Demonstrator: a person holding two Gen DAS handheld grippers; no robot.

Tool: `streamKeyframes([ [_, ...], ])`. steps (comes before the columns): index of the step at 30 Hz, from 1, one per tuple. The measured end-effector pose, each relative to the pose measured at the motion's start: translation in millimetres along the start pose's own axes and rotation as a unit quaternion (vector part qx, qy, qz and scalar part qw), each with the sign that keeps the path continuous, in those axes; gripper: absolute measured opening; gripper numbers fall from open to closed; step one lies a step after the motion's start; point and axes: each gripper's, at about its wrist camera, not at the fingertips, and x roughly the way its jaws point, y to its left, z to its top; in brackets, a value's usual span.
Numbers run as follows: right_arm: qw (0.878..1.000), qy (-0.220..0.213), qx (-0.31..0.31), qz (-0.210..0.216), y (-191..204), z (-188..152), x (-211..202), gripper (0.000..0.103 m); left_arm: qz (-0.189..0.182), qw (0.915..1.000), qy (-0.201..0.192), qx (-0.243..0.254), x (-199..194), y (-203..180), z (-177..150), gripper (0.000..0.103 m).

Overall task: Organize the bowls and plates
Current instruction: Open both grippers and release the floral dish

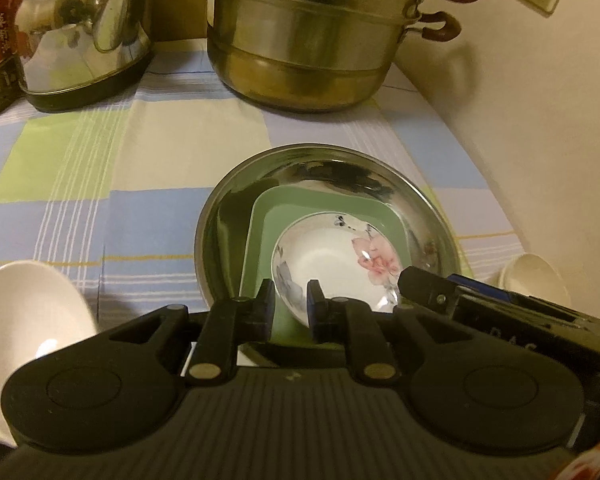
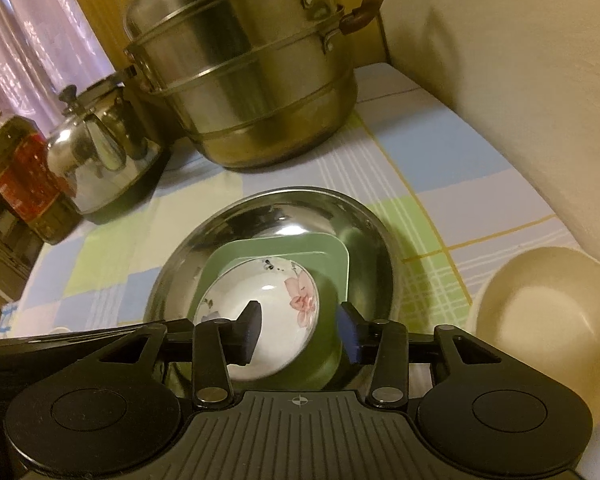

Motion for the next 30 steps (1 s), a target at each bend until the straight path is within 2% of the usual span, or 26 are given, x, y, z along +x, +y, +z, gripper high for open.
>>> streamKeyframes([
  [4,1.000,-0.009,0.009,0.013,-3,-7,-21,0.048,0.000,1.0000,-0.007,-0.005,-21,0,-10,0.019],
  [13,0.999,-0.020,0.018,0.029,-4,-30,-74,0.053,0.007,0.9997,-0.020,-0.015,-76,4,-44,0.021],
  [20,0.999,-0.022,0.005,0.037,2,-51,-114,0.060,0.015,0.9993,-0.027,-0.021,-117,7,-73,0.022],
  [30,0.999,-0.008,0.008,0.037,-1,-82,-155,0.063,0.033,0.9984,-0.025,-0.040,-165,15,-123,0.023],
])
